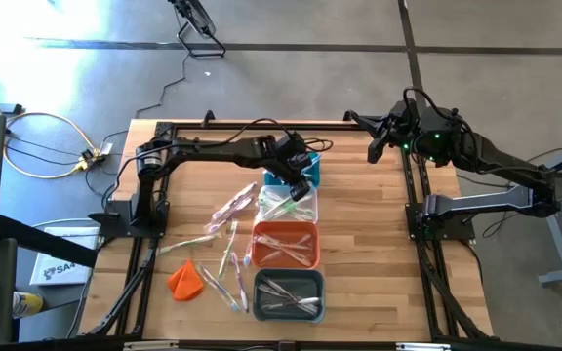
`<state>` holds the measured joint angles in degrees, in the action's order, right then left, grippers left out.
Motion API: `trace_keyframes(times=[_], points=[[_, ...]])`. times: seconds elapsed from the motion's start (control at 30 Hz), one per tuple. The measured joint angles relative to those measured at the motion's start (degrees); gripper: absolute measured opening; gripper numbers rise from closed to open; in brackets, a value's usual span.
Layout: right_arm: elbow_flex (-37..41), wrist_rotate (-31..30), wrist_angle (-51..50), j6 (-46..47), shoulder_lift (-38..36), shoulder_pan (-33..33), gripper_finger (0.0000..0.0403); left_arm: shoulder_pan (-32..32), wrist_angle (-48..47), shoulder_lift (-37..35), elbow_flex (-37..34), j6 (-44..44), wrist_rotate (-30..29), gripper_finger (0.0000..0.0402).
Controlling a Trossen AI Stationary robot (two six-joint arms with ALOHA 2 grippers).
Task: Pick & Place Toothbrushes
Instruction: Put the green toothbrush into the transparent bin, then put the violet toothbrush into the green bin
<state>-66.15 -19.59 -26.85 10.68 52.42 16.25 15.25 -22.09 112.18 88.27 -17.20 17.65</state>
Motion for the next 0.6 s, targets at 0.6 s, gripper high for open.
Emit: trace_keyframes(times=[0.6], points=[[0.00, 0.00, -0.02, -0.42, 0.00, 0.01, 0.0004, -0.04, -0.27, 0.06, -0.02, -0.05, 2.56, 0.0172]])
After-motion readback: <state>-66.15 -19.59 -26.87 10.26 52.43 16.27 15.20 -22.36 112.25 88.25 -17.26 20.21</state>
